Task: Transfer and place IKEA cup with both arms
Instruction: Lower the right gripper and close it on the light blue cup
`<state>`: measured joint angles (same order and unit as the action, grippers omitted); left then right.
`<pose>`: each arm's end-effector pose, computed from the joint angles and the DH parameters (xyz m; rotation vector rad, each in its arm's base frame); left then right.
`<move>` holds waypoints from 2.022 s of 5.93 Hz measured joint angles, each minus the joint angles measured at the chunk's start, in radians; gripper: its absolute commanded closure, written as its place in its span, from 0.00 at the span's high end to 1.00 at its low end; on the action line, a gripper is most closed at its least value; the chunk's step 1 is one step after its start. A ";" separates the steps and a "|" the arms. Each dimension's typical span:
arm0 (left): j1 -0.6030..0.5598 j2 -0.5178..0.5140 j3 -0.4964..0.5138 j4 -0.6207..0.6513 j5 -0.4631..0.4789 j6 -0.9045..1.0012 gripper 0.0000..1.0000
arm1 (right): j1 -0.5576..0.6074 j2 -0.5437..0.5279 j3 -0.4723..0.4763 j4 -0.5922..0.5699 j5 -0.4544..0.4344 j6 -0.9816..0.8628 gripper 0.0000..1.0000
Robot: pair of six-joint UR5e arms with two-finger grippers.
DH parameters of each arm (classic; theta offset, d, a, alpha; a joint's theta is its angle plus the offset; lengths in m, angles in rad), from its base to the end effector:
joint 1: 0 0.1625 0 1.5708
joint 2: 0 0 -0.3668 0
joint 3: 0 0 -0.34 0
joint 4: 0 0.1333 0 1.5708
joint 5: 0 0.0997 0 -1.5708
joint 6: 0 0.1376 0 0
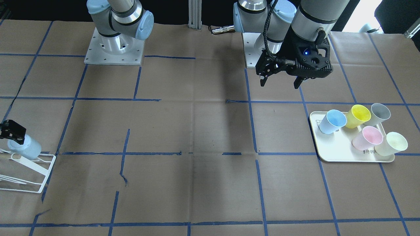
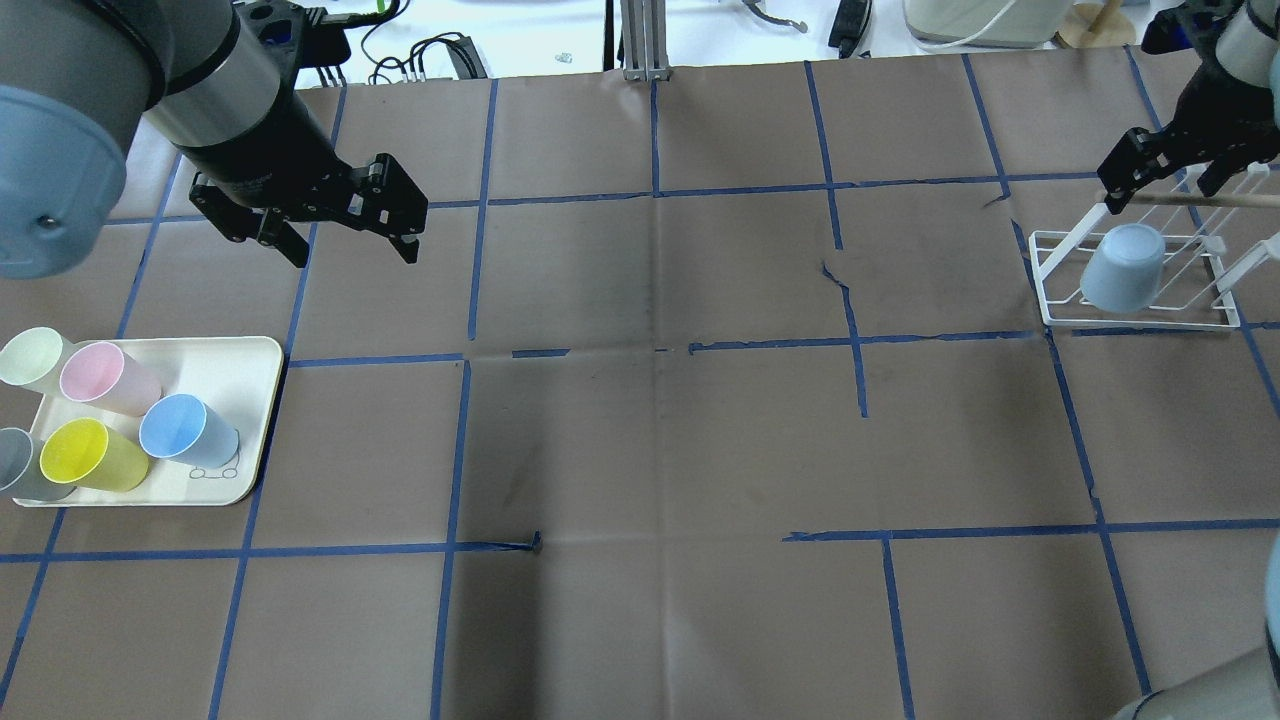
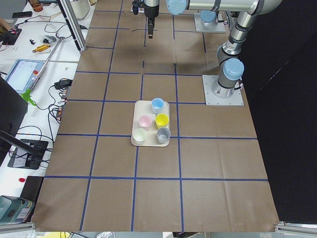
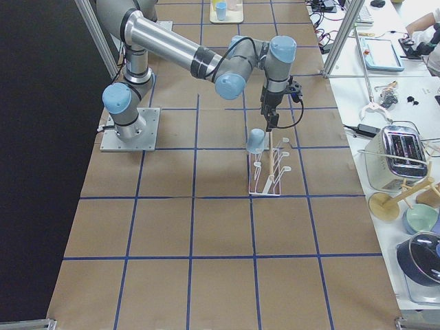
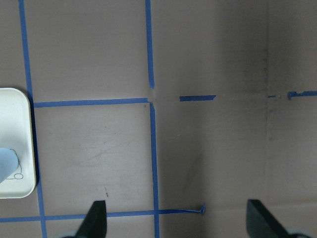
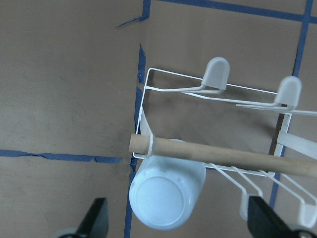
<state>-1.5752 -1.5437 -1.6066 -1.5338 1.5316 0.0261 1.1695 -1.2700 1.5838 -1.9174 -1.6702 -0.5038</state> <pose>-0.1406 -0.4330 0.3916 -0.0482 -3.1020 0.0445 -0.0993 -0.5403 0.2743 0.1531 -3.0339 -0.0213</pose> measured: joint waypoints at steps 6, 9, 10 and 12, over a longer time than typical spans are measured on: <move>0.000 0.001 -0.003 0.000 -0.002 0.001 0.98 | -0.001 0.002 0.140 -0.104 -0.045 0.035 0.50; 0.000 0.002 -0.003 0.000 -0.002 0.000 0.98 | -0.001 -0.010 0.128 -0.150 -0.046 0.033 0.48; 0.001 0.002 -0.003 0.000 -0.002 0.000 0.98 | -0.001 -0.027 0.121 -0.149 -0.045 0.035 0.48; 0.003 0.001 -0.003 0.000 -0.002 0.001 0.98 | -0.001 -0.088 0.124 -0.119 -0.036 0.041 0.47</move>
<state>-1.5719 -1.5431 -1.6092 -1.5340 1.5294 0.0270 1.1689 -1.3584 1.7083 -2.0365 -1.7061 -0.4628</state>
